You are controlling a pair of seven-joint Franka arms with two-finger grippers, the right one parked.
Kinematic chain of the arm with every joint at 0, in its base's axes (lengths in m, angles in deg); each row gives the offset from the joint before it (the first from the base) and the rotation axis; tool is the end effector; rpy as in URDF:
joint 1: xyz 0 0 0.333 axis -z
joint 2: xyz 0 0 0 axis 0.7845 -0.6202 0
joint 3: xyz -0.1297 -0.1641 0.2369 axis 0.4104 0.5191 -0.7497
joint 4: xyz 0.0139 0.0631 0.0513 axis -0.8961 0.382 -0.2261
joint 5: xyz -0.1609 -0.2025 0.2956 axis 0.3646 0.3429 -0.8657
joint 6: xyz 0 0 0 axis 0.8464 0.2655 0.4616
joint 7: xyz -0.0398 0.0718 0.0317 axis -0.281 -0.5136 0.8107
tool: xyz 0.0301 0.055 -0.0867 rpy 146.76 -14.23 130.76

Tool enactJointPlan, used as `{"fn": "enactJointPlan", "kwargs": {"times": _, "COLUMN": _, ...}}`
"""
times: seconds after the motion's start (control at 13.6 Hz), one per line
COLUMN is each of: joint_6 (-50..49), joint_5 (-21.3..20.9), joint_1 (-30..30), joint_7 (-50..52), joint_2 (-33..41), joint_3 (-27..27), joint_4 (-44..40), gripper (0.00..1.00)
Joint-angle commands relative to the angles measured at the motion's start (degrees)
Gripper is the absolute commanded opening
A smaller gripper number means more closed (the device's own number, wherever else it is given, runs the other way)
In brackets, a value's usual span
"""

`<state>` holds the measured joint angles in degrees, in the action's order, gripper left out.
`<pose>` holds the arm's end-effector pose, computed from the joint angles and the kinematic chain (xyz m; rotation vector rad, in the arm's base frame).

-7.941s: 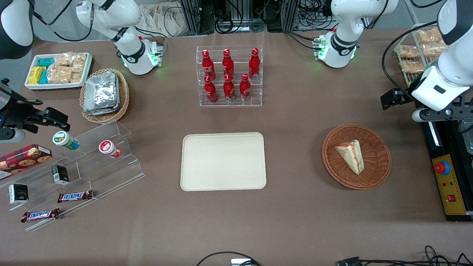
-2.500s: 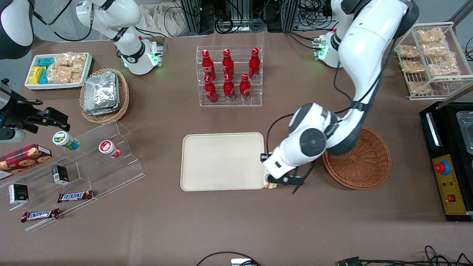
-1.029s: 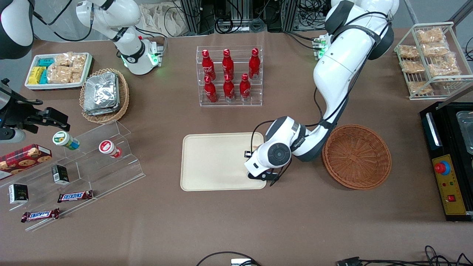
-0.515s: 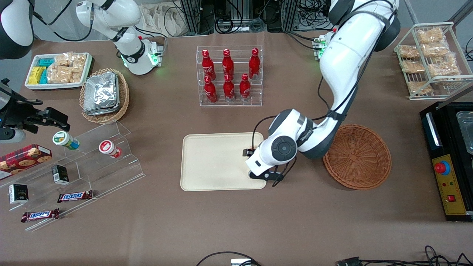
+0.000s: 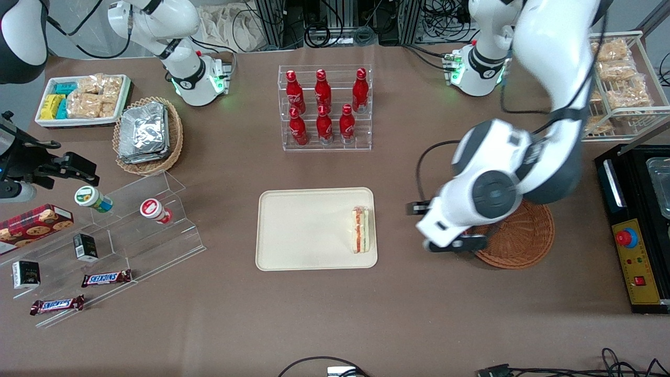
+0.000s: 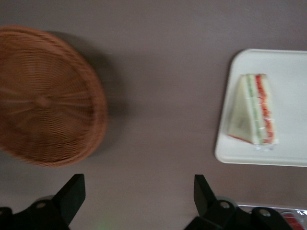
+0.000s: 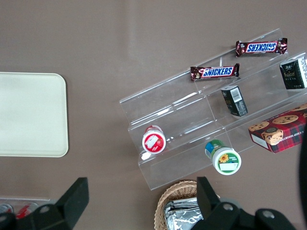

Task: Place sandwich from basket to tray

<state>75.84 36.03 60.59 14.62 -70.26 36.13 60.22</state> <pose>0.6301 -0.2417 0.4589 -3.0721 -0.0913 0.3598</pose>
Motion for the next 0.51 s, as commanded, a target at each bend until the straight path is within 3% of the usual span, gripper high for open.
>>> {"fn": "enactJointPlan", "kwargs": {"times": 0.0, "joint_6": -6.66, "joint_5": -2.91, "joint_1": -3.10, "joint_7": -4.61, "joint_2": 7.80, "joint_3": 0.19, "joint_4": 2.00, "gripper": 1.00}}
{"fn": "enactJointPlan", "kwargs": {"times": 0.44, "joint_6": -15.39, "joint_5": -2.47, "joint_1": -14.70, "joint_7": -16.23, "joint_2": 17.74, "joint_3": 0.19, "joint_4": 3.66, "gripper": 1.00}}
